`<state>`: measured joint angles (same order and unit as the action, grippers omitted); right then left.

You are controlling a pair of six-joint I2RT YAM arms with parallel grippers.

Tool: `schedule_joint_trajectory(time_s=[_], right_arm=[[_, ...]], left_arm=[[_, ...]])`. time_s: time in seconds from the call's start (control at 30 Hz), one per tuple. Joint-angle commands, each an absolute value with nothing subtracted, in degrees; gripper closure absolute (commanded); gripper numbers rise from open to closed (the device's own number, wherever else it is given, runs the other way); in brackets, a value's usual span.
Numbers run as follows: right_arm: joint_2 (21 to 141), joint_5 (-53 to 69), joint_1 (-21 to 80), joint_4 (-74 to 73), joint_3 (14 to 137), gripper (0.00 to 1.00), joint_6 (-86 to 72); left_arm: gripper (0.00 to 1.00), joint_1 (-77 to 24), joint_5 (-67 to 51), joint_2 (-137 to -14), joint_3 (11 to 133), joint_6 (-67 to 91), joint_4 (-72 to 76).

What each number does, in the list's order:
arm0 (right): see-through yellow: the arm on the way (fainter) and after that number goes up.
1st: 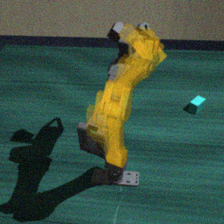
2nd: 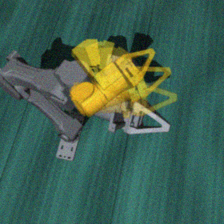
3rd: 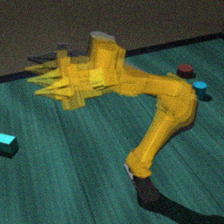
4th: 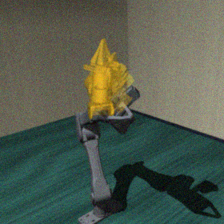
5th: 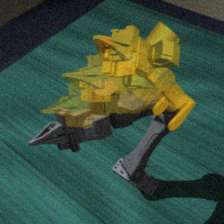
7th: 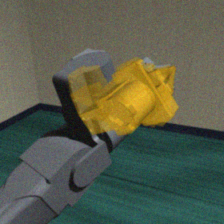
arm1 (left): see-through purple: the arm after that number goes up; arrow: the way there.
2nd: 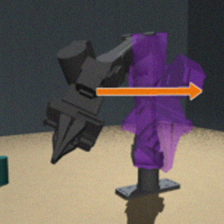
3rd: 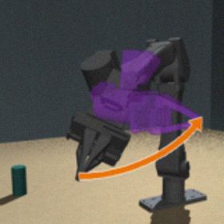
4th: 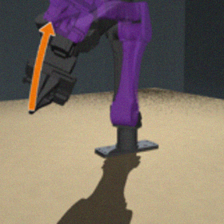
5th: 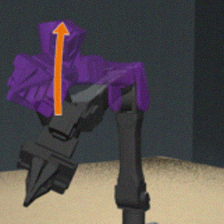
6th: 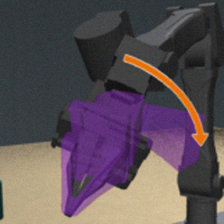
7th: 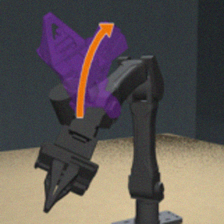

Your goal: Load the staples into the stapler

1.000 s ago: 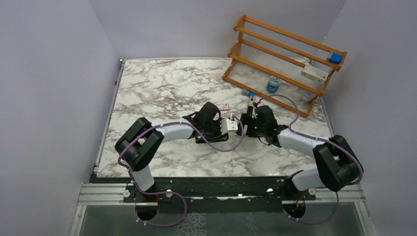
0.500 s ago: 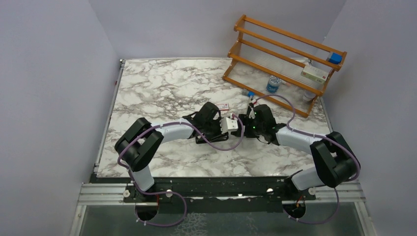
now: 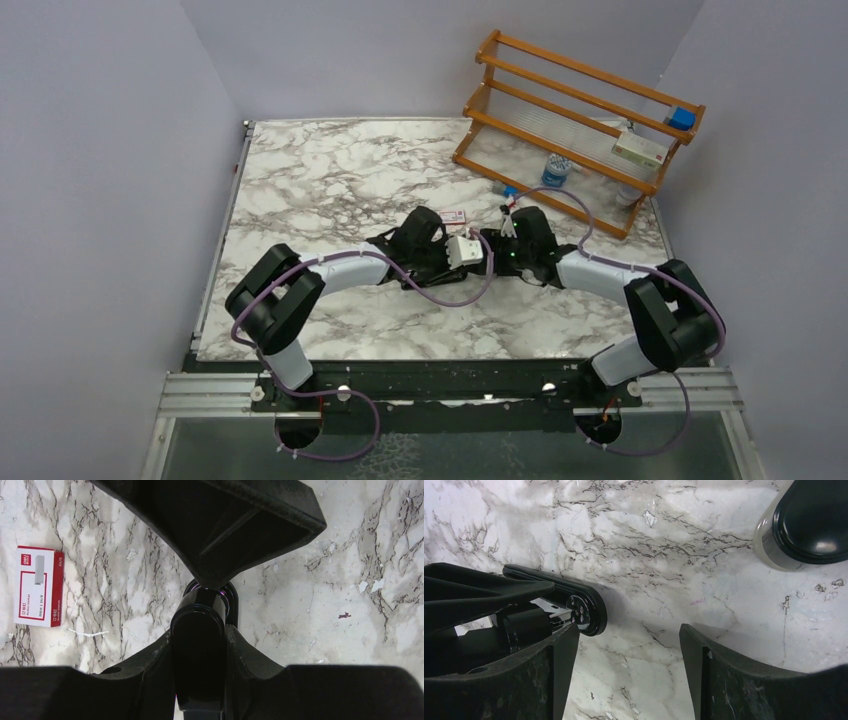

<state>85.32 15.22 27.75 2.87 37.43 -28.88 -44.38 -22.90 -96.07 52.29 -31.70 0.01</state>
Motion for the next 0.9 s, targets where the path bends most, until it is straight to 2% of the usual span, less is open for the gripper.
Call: schedule_joint_trajectory(time_s=[0.0,0.23,0.87], right_arm=[[87.28,15.33,28.38,0.18,39.91,0.23,-27.07],[93.16,8.75,30.03,-2.85,40.67,0.24,-24.06],[93.76,7.95,31.55,-1.44,39.6,0.25,-24.44]], left_arm=[[1.0,-44.65,-24.22,-93.13,52.81,-31.06,3.67],[1.0,-44.56,-23.95,-86.94,51.19,-27.45,9.09],[1.0,-43.72,-21.31,-78.56,42.82,-21.68,23.36]])
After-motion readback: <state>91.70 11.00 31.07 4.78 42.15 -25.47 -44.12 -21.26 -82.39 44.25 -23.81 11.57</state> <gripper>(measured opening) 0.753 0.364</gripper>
